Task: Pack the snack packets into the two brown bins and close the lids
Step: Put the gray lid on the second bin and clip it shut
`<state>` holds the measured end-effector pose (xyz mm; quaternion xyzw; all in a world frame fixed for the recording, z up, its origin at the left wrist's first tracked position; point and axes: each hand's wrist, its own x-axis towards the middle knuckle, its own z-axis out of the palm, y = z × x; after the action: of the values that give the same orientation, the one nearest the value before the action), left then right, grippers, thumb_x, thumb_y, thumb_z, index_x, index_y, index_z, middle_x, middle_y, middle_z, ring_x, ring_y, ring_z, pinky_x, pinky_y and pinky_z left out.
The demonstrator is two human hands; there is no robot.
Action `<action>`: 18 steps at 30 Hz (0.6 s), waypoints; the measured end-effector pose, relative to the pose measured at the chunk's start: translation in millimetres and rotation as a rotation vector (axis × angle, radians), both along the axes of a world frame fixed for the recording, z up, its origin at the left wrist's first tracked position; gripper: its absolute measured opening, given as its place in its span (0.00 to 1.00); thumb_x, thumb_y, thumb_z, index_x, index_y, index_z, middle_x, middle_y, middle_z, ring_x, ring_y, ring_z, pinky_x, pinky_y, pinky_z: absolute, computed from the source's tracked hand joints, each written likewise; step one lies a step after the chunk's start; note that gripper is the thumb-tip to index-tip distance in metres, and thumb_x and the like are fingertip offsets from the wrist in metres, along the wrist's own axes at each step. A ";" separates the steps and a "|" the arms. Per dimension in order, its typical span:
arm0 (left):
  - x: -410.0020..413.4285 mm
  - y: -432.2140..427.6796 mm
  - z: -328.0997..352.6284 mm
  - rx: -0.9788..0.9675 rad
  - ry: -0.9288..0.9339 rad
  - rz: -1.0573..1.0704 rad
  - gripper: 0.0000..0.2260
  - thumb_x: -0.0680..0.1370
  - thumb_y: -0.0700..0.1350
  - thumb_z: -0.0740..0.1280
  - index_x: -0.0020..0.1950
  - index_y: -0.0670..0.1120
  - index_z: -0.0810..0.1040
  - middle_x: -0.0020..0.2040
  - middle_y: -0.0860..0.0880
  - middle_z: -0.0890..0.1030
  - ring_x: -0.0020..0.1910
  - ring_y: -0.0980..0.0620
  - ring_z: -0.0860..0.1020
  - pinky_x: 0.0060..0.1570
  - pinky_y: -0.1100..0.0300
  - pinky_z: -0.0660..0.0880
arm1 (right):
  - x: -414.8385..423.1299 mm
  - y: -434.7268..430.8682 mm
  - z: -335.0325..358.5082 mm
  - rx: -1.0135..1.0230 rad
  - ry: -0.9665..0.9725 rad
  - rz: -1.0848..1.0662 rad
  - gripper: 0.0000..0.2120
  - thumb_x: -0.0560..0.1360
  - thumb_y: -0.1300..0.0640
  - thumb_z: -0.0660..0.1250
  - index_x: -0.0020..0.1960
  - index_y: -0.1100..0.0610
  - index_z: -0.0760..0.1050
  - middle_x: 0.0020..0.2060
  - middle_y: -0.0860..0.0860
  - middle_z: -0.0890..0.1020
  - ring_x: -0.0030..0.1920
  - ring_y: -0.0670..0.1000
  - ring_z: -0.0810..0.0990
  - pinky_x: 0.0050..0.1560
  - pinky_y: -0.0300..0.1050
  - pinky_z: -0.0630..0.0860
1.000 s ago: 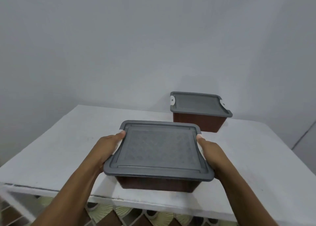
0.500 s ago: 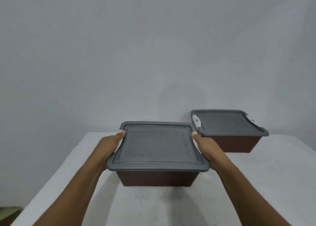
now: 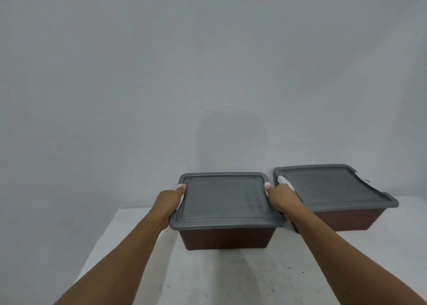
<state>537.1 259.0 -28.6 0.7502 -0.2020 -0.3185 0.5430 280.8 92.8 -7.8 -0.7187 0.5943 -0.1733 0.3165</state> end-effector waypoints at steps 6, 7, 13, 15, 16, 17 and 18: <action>14.0 -42.2 -13.6 0.037 -0.019 -0.013 0.20 0.83 0.59 0.63 0.47 0.42 0.78 0.47 0.44 0.82 0.46 0.44 0.82 0.48 0.50 0.81 | 19.1 -42.0 -18.3 -0.074 0.146 -0.005 0.23 0.83 0.61 0.51 0.77 0.65 0.59 0.59 0.59 0.81 0.63 0.60 0.74 0.68 0.50 0.66; 15.2 -46.7 -16.2 0.031 -0.001 -0.002 0.20 0.83 0.59 0.63 0.50 0.41 0.77 0.46 0.45 0.82 0.45 0.45 0.81 0.45 0.52 0.80 | 20.7 -47.2 -20.0 -0.126 0.156 0.007 0.26 0.82 0.62 0.50 0.80 0.63 0.53 0.59 0.57 0.81 0.66 0.59 0.73 0.72 0.49 0.60; 23.2 -60.9 -27.1 0.032 0.034 0.035 0.20 0.83 0.59 0.63 0.58 0.42 0.74 0.48 0.46 0.79 0.43 0.49 0.78 0.35 0.58 0.73 | 34.1 -59.0 -23.6 -0.215 0.276 -0.011 0.22 0.86 0.54 0.46 0.71 0.63 0.71 0.65 0.60 0.77 0.72 0.57 0.68 0.73 0.52 0.64; 24.6 -61.2 -28.6 0.034 0.041 0.032 0.20 0.83 0.59 0.63 0.57 0.42 0.74 0.45 0.47 0.79 0.42 0.50 0.78 0.35 0.58 0.73 | 36.0 -59.5 -24.5 -0.194 0.390 0.017 0.22 0.86 0.54 0.47 0.70 0.63 0.72 0.67 0.60 0.76 0.72 0.57 0.68 0.72 0.51 0.64; 23.9 -60.8 -28.6 0.029 0.043 0.032 0.20 0.83 0.59 0.63 0.57 0.42 0.75 0.45 0.48 0.79 0.42 0.50 0.78 0.35 0.59 0.73 | 37.8 -65.1 -29.8 -0.186 0.404 0.021 0.22 0.86 0.54 0.47 0.70 0.62 0.72 0.67 0.59 0.76 0.71 0.57 0.69 0.70 0.51 0.65; 23.0 -59.8 -27.7 0.031 0.039 0.031 0.20 0.83 0.59 0.63 0.57 0.42 0.75 0.45 0.48 0.79 0.42 0.50 0.78 0.34 0.59 0.73 | 38.5 -69.7 -33.4 -0.178 0.407 0.034 0.22 0.86 0.54 0.48 0.69 0.62 0.74 0.66 0.59 0.77 0.70 0.58 0.71 0.69 0.51 0.67; 22.2 -58.8 -26.3 0.031 0.032 0.029 0.20 0.83 0.59 0.63 0.57 0.42 0.75 0.45 0.48 0.79 0.42 0.50 0.78 0.34 0.59 0.72 | 38.6 -73.0 -36.0 -0.170 0.379 0.041 0.22 0.86 0.53 0.48 0.67 0.62 0.75 0.64 0.60 0.78 0.67 0.59 0.74 0.67 0.52 0.69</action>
<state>559.3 200.2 -54.9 0.7563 -0.1775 -0.3255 0.5390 319.4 19.7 -43.8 -0.7745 0.6118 -0.0781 0.1408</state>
